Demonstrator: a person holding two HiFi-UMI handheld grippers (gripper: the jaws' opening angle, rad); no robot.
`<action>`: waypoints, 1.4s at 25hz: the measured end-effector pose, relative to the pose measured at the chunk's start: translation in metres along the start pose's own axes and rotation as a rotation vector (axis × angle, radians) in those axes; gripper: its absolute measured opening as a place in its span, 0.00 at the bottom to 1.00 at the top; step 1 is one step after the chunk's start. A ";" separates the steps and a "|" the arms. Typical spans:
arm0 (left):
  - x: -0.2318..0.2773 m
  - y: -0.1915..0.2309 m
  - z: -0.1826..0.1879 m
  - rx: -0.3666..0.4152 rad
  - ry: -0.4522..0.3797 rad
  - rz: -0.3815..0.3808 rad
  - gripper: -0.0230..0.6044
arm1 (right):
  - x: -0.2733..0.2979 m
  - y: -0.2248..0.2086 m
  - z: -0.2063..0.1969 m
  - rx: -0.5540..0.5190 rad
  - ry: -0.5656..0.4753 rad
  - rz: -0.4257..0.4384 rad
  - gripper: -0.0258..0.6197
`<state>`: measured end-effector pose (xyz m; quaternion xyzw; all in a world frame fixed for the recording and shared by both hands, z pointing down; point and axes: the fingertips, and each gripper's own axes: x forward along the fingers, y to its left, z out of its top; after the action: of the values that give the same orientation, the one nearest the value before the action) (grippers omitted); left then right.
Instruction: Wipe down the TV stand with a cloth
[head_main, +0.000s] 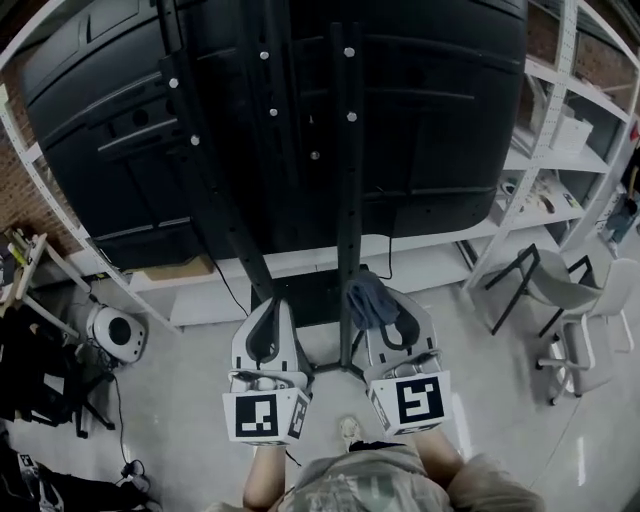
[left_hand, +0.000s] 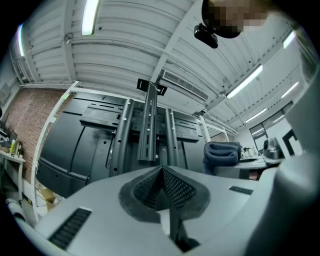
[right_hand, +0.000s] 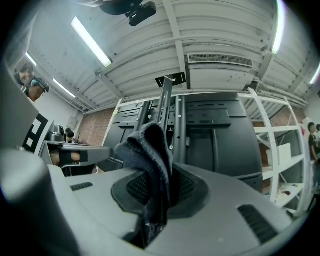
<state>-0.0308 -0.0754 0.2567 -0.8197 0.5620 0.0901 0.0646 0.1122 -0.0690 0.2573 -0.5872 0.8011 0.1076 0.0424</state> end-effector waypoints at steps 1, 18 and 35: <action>0.007 0.004 -0.001 0.004 0.000 0.011 0.06 | 0.010 0.000 -0.002 0.002 -0.003 0.015 0.13; 0.077 0.052 0.008 0.025 -0.031 0.042 0.06 | 0.101 0.014 0.006 0.004 -0.052 0.106 0.13; 0.074 0.104 0.025 0.076 -0.011 0.074 0.06 | 0.163 0.053 0.102 -0.320 -0.158 0.071 0.13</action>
<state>-0.1032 -0.1754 0.2156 -0.7949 0.5944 0.0754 0.0953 0.0061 -0.1828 0.1334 -0.5477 0.7880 0.2810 0.0072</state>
